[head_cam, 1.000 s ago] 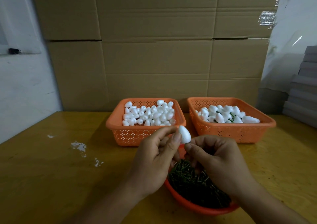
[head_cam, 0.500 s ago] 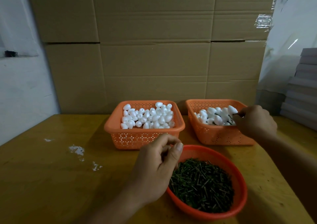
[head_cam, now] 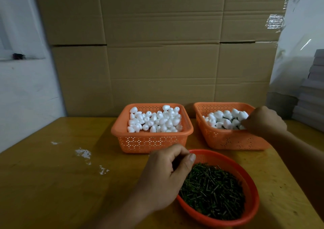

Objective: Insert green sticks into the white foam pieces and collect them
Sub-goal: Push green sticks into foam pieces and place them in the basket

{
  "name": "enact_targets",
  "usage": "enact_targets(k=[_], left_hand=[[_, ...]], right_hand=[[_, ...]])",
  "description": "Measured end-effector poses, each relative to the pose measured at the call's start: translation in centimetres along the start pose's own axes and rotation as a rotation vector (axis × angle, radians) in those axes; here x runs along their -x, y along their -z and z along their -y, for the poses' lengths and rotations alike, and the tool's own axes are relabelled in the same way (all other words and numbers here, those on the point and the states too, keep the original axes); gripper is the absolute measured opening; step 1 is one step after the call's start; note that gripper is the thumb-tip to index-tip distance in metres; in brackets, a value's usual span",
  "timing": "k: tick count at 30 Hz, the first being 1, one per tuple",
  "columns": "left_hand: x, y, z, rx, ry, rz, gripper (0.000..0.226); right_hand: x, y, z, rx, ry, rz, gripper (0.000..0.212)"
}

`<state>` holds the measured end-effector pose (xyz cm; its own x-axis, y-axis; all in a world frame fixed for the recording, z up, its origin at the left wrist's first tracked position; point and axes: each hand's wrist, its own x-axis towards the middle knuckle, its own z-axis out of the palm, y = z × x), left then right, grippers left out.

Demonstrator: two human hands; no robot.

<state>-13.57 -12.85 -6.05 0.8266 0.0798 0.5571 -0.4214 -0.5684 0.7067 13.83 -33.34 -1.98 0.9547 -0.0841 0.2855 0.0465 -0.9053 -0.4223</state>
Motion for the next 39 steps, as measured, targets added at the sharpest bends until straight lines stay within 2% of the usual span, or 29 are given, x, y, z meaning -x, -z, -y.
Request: enact_targets(k=[4,8,13,18,22,27,30,33,35,38,39], left_hand=[[0.1,-0.1,0.4,-0.029,-0.008,-0.009,0.016],[0.1,-0.1,0.6,-0.05,-0.035,-0.027,0.029],[-0.2,0.0,0.8,-0.085,-0.05,-0.054,0.048],[-0.9,1.0,1.5,-0.116,-0.002,-0.07,0.042],[-1.9,2.3,2.0,-0.2,0.073,-0.12,0.028],[-5.0,4.9,2.8,-0.308,0.145,-0.157,0.029],[-8.3,6.7,4.2,-0.4,0.205,-0.158,0.028],[-11.6,8.3,6.0,-0.548,0.36,-0.026,0.025],[-13.2,9.1,7.1,-0.671,0.467,0.14,0.028],[-14.4,9.4,8.1,-0.812,0.595,0.388,0.014],[-14.6,9.4,8.2,-0.833,0.631,0.447,0.016]], right_hand=[[0.5,0.4,-0.7,-0.054,0.008,-0.012,0.025],[1.2,0.9,-1.3,-0.135,0.053,-0.043,0.024],[3.6,1.9,-1.2,-0.418,0.117,-0.096,0.026],[8.3,3.0,-0.1,-0.62,0.213,-0.006,0.034],[13.3,3.3,0.9,-0.713,0.412,0.19,0.042],[16.6,3.1,1.2,-0.453,0.819,0.338,0.055],[17.4,2.9,1.4,-0.455,0.927,0.406,0.053],[18.0,2.9,1.8,-0.469,0.99,0.435,0.05],[18.2,3.0,1.8,-0.461,1.001,0.421,0.047],[18.2,3.3,1.7,-0.457,0.976,0.391,0.041],[18.2,3.4,1.7,-0.453,0.97,0.388,0.041]])
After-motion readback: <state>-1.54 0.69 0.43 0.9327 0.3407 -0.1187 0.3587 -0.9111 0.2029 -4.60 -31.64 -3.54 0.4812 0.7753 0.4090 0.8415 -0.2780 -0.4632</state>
